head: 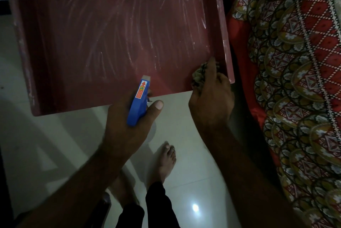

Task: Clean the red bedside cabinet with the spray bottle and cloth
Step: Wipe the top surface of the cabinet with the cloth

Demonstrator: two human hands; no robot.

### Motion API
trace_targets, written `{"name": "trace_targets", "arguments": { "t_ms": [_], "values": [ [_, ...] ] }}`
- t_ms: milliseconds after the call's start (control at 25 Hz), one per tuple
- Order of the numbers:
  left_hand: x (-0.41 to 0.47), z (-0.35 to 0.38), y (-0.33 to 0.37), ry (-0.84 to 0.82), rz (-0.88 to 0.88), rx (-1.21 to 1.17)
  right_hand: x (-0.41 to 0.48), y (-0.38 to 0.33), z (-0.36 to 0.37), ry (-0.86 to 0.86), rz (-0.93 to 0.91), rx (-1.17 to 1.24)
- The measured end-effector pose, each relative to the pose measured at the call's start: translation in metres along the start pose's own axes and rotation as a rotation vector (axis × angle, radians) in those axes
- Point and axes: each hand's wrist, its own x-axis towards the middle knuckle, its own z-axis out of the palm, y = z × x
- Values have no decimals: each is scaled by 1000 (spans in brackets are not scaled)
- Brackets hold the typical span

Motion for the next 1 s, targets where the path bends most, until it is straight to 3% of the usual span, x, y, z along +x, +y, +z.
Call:
{"name": "trace_targets", "arguments": {
  "t_ms": [320, 600, 840, 1000],
  "values": [
    [-3, 4, 8, -21, -14, 37, -13, -2, 3, -96, 104, -7],
    [-3, 10, 6, 24, 12, -21, 63, -36, 1, 7, 15, 34],
    [-3, 11, 11, 27, 19, 0, 14, -10, -8, -101, 22, 48],
    [-3, 13, 15, 28, -19, 4, 52, -20, -3, -32, -22, 51]
  ]
}}
